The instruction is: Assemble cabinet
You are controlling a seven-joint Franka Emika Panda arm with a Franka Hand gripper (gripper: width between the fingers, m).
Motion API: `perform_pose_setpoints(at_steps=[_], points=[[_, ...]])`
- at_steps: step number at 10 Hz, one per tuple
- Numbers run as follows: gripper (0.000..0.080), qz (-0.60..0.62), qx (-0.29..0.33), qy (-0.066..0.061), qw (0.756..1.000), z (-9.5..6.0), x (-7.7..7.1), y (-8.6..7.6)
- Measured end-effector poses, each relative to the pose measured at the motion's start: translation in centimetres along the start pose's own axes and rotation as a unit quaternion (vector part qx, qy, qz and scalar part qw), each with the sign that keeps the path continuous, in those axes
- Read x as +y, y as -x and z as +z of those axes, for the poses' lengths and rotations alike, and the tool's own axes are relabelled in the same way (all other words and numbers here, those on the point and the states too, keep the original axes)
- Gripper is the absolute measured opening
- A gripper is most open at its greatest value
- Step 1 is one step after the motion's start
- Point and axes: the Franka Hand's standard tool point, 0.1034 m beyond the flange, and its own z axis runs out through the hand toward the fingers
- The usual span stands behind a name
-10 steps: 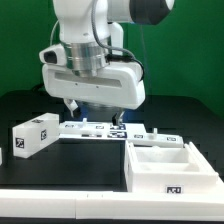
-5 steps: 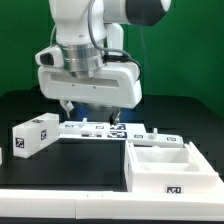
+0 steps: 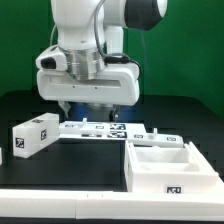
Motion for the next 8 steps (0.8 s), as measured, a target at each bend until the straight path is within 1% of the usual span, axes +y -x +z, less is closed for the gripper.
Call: perform_pose_setpoints(at_steps=[1, 2, 4, 5, 6, 7, 8], points=[[0.0796, -0.012, 0.000, 0.006, 1.000, 0.1, 0.0, 0.1], [0.0796, -0.054, 0.001, 0.020, 0.998, 0.4, -0.1, 0.5], [0.0796, -0.122, -0.018, 0.031, 0.992, 1.2, 0.7, 2.1], [0.0796, -0.128, -0.017, 0.026, 0.991, 1.5, 1.3, 2.5], [0.0796, -0.096, -0.009, 0.009, 0.995, 1.8, 2.0, 2.8], [0.0796, -0.100, -0.010, 0.014, 0.995, 1.7, 2.0, 2.7], [0.0796, -0.101, -0.010, 0.014, 0.995, 1.8, 1.9, 2.7]])
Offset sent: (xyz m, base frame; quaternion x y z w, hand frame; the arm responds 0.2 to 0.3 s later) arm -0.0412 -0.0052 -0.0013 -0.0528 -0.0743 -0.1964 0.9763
